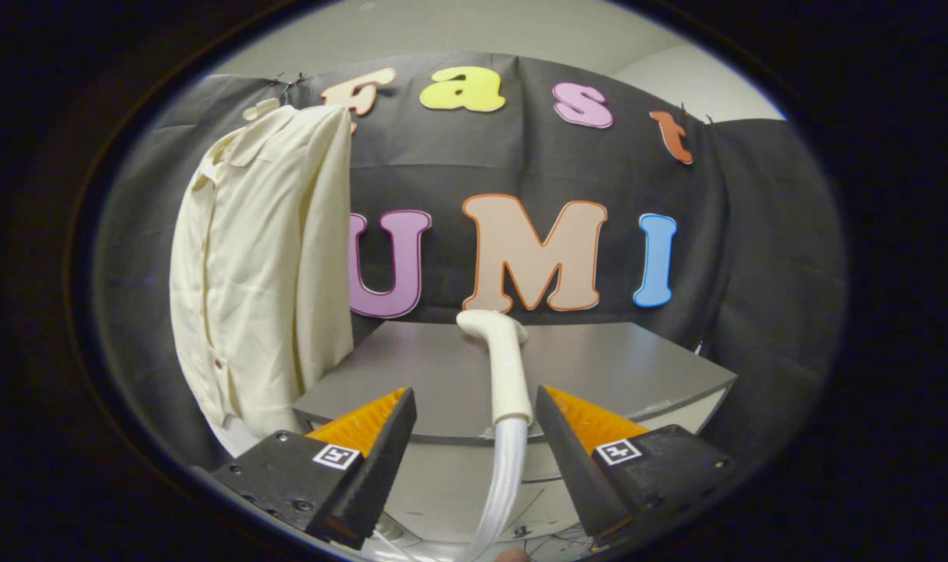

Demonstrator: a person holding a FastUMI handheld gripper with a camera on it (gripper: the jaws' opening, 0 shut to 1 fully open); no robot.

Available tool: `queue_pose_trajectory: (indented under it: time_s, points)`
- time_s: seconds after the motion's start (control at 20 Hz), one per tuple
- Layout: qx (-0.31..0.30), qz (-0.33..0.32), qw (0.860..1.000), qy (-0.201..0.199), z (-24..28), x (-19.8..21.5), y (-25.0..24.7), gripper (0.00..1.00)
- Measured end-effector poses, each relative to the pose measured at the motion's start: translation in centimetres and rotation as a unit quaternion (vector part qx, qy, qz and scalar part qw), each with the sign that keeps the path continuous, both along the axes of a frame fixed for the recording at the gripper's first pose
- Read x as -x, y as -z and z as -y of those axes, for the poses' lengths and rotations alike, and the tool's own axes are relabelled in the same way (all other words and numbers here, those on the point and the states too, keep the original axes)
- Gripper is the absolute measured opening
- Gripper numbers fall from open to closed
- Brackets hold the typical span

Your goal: Iron the clothes twice with a garment steamer, once on the left side and once on the right side.

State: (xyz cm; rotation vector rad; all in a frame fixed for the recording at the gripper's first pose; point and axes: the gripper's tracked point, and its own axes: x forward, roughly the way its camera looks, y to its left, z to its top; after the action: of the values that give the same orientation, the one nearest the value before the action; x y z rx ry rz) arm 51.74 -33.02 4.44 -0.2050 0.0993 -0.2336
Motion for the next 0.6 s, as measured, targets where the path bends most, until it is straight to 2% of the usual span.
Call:
queue_pose_trajectory:
  time_s: [0.25,0.3,0.4,0.6]
  points:
    - [0.019,-0.016,1.0,0.011,2.6,-4.8,0.0,0.92]
    - [0.019,-0.02,1.0,0.014,3.1,-5.6,0.1,0.9]
    - [0.015,-0.038,0.999,0.018,4.0,-7.4,0.9,0.77]
    - [0.013,-0.083,0.996,0.036,5.8,-9.0,3.1,0.73]
